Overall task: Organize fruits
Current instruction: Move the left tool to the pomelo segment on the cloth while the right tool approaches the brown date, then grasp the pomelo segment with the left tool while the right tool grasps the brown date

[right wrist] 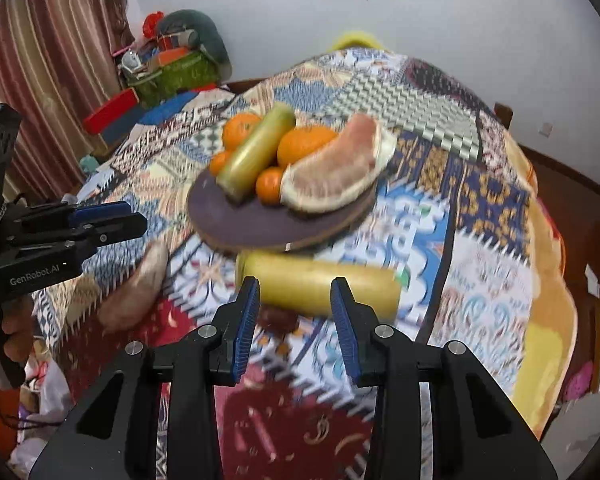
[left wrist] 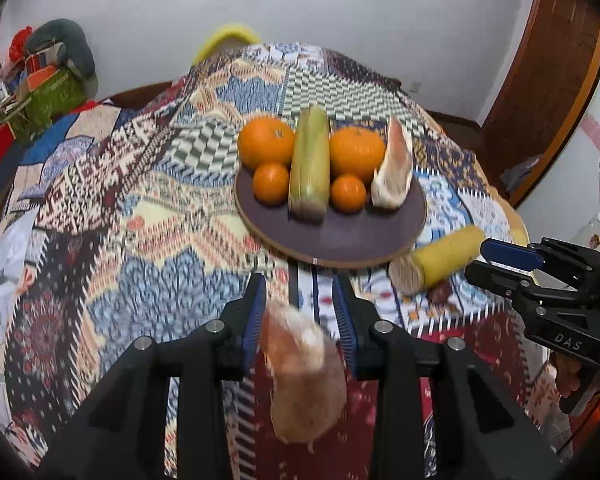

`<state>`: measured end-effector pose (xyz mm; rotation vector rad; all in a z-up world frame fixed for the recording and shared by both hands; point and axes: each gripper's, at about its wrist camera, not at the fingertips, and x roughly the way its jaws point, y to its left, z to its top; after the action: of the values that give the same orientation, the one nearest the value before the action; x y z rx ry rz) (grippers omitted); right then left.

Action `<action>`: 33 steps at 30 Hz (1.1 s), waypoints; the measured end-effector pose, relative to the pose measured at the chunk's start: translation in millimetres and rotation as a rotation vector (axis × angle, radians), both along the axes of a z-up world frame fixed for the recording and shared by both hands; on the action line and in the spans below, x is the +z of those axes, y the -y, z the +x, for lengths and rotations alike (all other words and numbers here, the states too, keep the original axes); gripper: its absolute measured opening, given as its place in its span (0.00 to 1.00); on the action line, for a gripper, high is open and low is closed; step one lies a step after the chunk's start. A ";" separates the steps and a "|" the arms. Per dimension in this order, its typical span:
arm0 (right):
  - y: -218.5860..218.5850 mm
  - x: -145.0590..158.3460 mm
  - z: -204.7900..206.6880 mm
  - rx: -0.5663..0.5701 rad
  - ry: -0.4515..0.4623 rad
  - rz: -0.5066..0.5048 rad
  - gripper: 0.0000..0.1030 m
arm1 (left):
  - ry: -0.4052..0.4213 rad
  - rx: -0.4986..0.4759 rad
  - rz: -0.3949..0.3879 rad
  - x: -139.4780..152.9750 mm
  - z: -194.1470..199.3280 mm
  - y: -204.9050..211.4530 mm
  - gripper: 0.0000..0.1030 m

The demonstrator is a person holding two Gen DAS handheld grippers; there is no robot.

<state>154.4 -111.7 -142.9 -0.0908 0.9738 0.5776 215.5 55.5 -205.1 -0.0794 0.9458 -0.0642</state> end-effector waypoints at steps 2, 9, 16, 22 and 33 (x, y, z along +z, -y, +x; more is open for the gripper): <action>1.6 -5.7 -4.2 -0.002 -0.019 0.001 0.33 | -0.011 0.006 0.003 -4.2 -5.3 0.2 0.41; -3.8 -17.5 -12.0 0.014 -0.052 -0.003 0.33 | -0.049 0.009 -0.015 -16.6 -16.6 1.7 0.46; -12.5 -28.5 -9.2 0.024 -0.074 -0.007 0.33 | -0.086 0.010 -0.025 -29.9 -20.8 4.0 0.47; -14.4 -33.6 -7.6 0.026 -0.082 -0.004 0.33 | -0.110 0.028 -0.068 -42.1 -21.3 -0.1 0.48; -20.3 -35.2 -7.5 0.044 -0.052 -0.024 0.25 | -0.079 0.032 -0.086 -43.1 -24.4 -1.1 0.46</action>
<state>146.9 -91.3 -178.2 -0.1196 1.0314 0.6107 191.1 56.7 -248.3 -0.1778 1.0203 -0.0721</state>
